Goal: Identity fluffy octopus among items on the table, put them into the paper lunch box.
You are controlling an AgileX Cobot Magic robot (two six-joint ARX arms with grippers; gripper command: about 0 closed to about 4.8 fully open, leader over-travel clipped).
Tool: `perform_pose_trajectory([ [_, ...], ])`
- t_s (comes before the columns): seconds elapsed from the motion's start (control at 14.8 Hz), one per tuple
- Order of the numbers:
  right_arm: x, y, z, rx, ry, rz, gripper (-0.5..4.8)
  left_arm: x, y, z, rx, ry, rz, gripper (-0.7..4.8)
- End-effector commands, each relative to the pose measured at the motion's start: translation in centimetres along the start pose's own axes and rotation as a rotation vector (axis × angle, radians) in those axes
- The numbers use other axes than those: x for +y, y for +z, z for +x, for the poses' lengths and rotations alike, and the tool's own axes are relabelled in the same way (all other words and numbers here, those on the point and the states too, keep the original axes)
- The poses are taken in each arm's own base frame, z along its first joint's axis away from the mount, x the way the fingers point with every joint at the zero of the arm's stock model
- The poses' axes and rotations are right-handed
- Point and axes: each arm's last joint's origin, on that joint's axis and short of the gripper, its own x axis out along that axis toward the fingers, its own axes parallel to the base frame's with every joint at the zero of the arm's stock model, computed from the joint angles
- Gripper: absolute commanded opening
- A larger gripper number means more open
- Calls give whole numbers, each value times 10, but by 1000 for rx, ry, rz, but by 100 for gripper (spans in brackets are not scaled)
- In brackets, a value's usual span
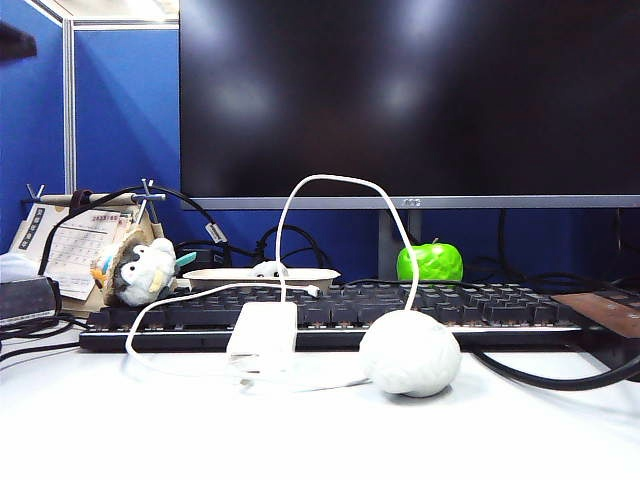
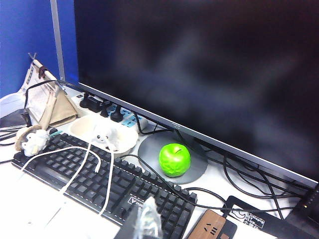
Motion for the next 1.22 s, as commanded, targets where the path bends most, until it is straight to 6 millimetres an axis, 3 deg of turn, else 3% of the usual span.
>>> perform_pose_trajectory([
  [0.07,0,2,-1,-15,-5,1,-6,0,1,0,-11,12,5,25],
  [0.34,0,2,-1,-15,-5,1,-6,10,1,-1,-9,161,20,25],
  [0.81,0,2,-1,-15,-5,1,-6,50,1,-13,4,577,83,25],
  [1.22,0,2,-1,-15,-5,1,-6,64,1,-21,25,696,101,25],
])
